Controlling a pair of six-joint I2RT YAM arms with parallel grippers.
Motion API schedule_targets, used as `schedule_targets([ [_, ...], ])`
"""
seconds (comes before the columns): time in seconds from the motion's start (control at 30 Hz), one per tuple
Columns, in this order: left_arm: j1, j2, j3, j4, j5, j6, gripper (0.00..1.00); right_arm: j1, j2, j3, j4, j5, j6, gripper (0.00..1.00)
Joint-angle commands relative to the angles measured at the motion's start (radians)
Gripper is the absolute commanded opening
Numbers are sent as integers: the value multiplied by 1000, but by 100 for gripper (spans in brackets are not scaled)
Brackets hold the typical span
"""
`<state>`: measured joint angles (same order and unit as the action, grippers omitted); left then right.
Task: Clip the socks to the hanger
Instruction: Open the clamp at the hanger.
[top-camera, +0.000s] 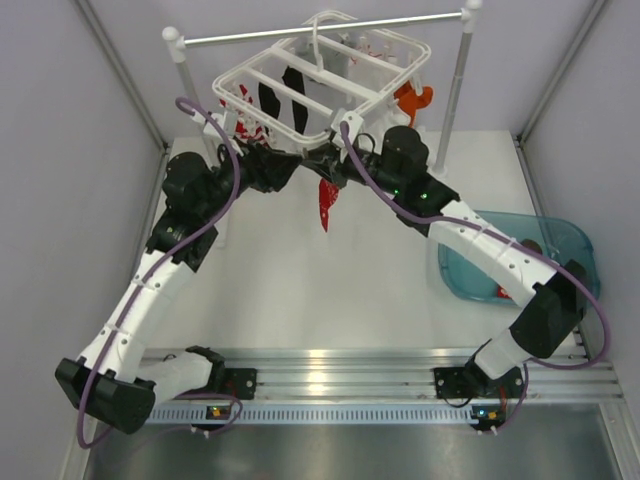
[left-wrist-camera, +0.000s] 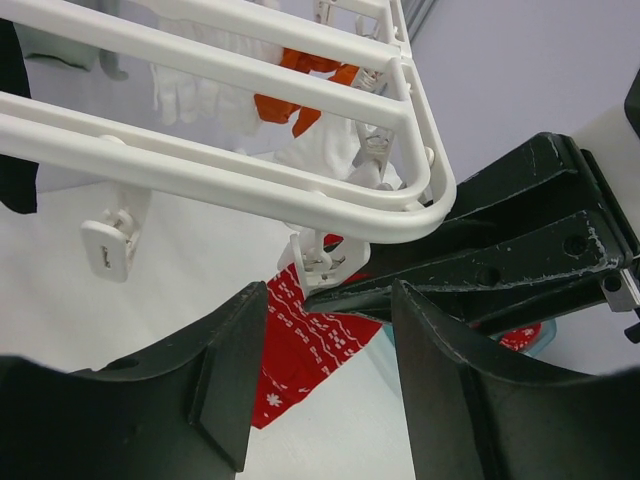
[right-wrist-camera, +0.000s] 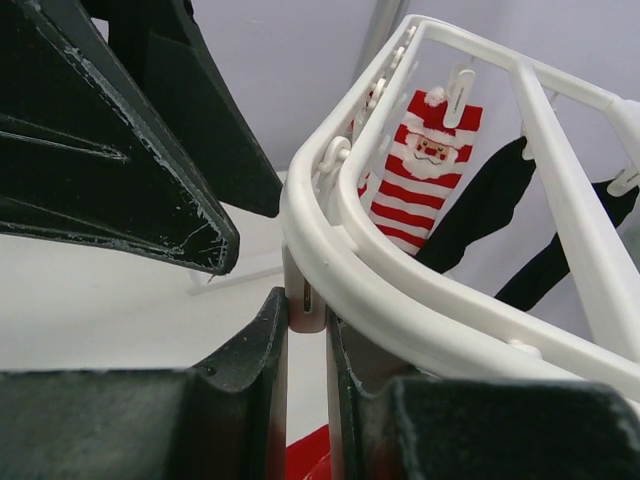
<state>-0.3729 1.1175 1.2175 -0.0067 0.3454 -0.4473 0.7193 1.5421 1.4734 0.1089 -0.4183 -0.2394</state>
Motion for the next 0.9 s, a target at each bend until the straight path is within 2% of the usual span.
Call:
schedule_targets([
  [0.0,-17,13,19,43,-35,5,59,29,-23,53,0,26,-20,0],
  [0.67,-46,77,59,149,-115,-54,57,55,-17,57,-18,49,-41,0],
  [0.87,-54,87,65,148,-155,-53,51,57,-19,57,-21,53,-44,0],
])
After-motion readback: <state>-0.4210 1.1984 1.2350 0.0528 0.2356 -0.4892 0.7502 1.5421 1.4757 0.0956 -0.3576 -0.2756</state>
